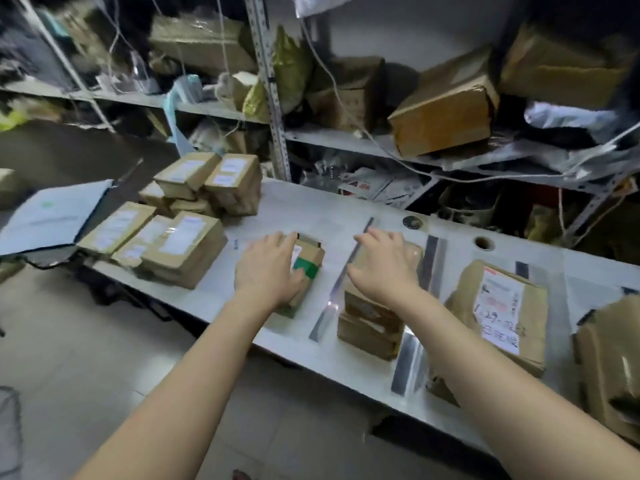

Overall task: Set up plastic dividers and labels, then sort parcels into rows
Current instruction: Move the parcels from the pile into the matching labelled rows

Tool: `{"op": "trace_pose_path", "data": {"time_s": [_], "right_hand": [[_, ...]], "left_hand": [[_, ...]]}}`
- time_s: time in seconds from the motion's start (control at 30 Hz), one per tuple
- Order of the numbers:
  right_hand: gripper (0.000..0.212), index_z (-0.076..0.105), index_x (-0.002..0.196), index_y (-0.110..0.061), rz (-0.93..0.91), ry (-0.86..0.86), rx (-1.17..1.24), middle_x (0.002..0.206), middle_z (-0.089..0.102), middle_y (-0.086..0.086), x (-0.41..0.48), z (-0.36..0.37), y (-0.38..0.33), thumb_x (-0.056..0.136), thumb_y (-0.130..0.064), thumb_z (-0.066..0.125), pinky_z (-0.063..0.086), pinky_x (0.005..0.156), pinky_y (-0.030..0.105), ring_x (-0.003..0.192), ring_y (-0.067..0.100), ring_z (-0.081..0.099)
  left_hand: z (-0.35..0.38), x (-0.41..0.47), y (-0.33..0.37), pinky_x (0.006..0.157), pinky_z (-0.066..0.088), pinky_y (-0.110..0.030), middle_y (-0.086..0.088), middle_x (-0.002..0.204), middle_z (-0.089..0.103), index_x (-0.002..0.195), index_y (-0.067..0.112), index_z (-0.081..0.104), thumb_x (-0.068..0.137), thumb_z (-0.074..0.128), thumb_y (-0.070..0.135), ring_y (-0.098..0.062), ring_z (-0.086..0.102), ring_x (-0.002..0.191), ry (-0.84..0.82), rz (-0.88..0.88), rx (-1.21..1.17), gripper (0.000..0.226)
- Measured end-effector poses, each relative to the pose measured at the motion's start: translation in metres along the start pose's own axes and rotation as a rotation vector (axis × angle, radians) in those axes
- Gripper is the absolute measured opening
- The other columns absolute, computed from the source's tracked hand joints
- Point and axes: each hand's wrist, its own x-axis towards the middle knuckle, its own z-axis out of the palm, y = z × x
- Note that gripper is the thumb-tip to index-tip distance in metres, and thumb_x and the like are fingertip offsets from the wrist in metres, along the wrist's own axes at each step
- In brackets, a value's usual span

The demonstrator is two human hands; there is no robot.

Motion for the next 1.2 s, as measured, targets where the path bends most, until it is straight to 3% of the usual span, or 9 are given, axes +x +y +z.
{"op": "trace_pose_path", "data": {"time_s": [0.27, 0.53, 0.73, 0.93, 1.1, 1.2], "right_hand": [[0.058, 0.046, 0.148, -0.026, -0.142, -0.046, -0.072, 0.149, 0.049, 0.000, 0.070, 0.054, -0.179, 0.094, -0.041, 0.058, 0.035, 0.108, 0.046, 0.137, 0.029, 0.036], [0.056, 0.048, 0.147, -0.027, -0.225, -0.107, -0.093, 0.147, 0.051, -0.002, 0.129, 0.133, -0.332, 0.093, -0.039, 0.059, 0.038, 0.102, 0.046, 0.135, 0.029, 0.037], [0.059, 0.048, 0.147, -0.027, -0.211, -0.212, 0.010, 0.146, 0.053, -0.001, 0.194, 0.202, -0.403, 0.091, -0.037, 0.060, 0.041, 0.104, 0.043, 0.136, 0.029, 0.037], [0.057, 0.052, 0.145, -0.024, -0.143, -0.317, 0.282, 0.148, 0.054, -0.003, 0.273, 0.278, -0.462, 0.090, -0.032, 0.062, 0.044, 0.102, 0.042, 0.140, 0.024, 0.042], [0.059, 0.049, 0.148, -0.023, -0.028, -0.471, 0.378, 0.147, 0.054, -0.001, 0.316, 0.339, -0.495, 0.091, -0.028, 0.062, 0.048, 0.097, 0.037, 0.130, 0.024, 0.054], [0.059, 0.048, 0.149, -0.016, 0.102, -0.490, 0.463, 0.139, 0.059, 0.003, 0.330, 0.361, -0.510, 0.091, -0.017, 0.061, 0.045, 0.084, 0.028, 0.109, 0.019, 0.061]], "left_hand": [[-0.023, -0.007, -0.222, 0.106, 0.040, -0.042, -0.004, 0.151, 0.046, 0.156, 0.024, 0.030, 0.099, 0.050, 0.046, -0.028, 0.046, 0.134, 0.050, -0.204, 0.079, 0.064], [-0.010, 0.006, -0.410, 0.113, 0.036, -0.044, -0.008, 0.153, 0.043, 0.155, 0.022, 0.032, 0.098, 0.049, 0.044, -0.032, 0.046, 0.133, -0.023, -0.339, 0.035, 0.064], [0.015, 0.038, -0.511, 0.103, 0.040, -0.041, -0.007, 0.143, 0.050, 0.150, 0.021, 0.039, 0.093, 0.054, 0.038, -0.032, 0.053, 0.122, -0.053, -0.431, -0.026, 0.061], [0.041, 0.089, -0.593, 0.100, 0.044, -0.041, -0.003, 0.155, 0.039, 0.157, 0.021, 0.030, 0.096, 0.057, 0.040, -0.028, 0.045, 0.136, -0.112, -0.565, -0.175, 0.069], [0.073, 0.134, -0.638, 0.107, 0.039, -0.041, -0.005, 0.160, 0.034, 0.159, 0.017, 0.028, 0.096, 0.060, 0.037, -0.027, 0.040, 0.142, -0.173, -0.625, -0.366, 0.073], [0.097, 0.158, -0.660, 0.109, 0.036, -0.038, -0.005, 0.164, 0.030, 0.161, 0.015, 0.025, 0.097, 0.061, 0.035, -0.025, 0.038, 0.144, -0.248, -0.627, -0.477, 0.076]]}}
